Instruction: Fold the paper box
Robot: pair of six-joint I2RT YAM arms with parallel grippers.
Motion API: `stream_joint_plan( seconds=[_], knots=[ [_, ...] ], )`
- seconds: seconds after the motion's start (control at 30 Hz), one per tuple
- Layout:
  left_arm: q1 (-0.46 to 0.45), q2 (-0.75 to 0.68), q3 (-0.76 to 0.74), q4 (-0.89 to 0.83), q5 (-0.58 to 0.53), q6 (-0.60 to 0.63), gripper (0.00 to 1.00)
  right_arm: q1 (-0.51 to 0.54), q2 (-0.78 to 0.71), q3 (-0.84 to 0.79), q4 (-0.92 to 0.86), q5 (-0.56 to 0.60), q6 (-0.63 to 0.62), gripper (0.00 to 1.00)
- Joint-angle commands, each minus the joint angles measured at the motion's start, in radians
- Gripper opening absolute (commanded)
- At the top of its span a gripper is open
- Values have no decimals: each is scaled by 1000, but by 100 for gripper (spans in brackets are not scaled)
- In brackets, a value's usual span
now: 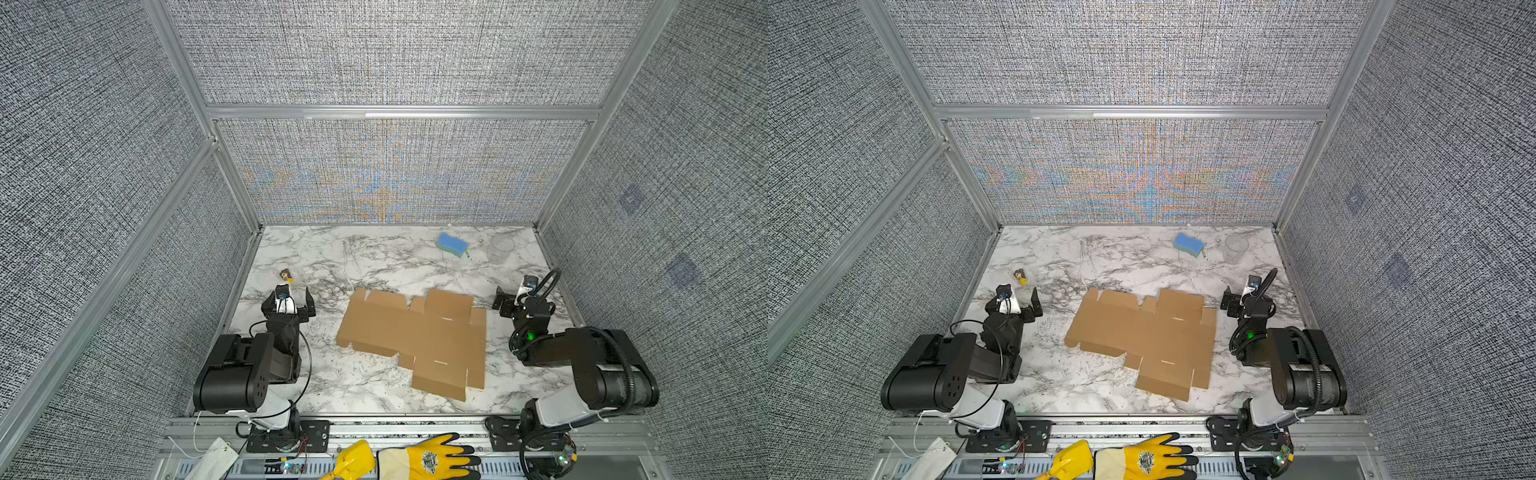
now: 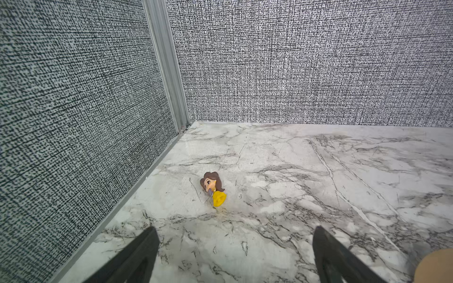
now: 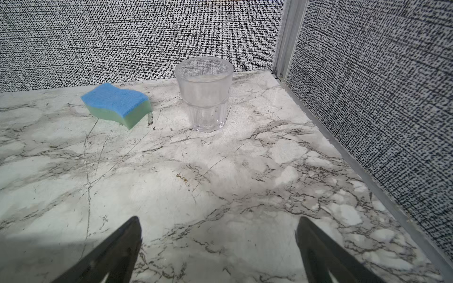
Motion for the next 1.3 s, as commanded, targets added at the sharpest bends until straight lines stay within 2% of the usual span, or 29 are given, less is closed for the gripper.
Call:
stream_joint_plan(
  seconds=[0.0,0.67,0.8,1.27],
  knots=[
    [0,-2,-3,37,6,10,99,0,1,1,12,5,2,99],
    [-1,1,3,28,4,6,99,0,1,2,10,5,4,99],
    [-38,5,10,20,-84,11,99,0,1,6,8,5,4,99],
    [-55,3,4,32,-118,18,99,0,-2,-11,33,37,13,99]
  ],
)
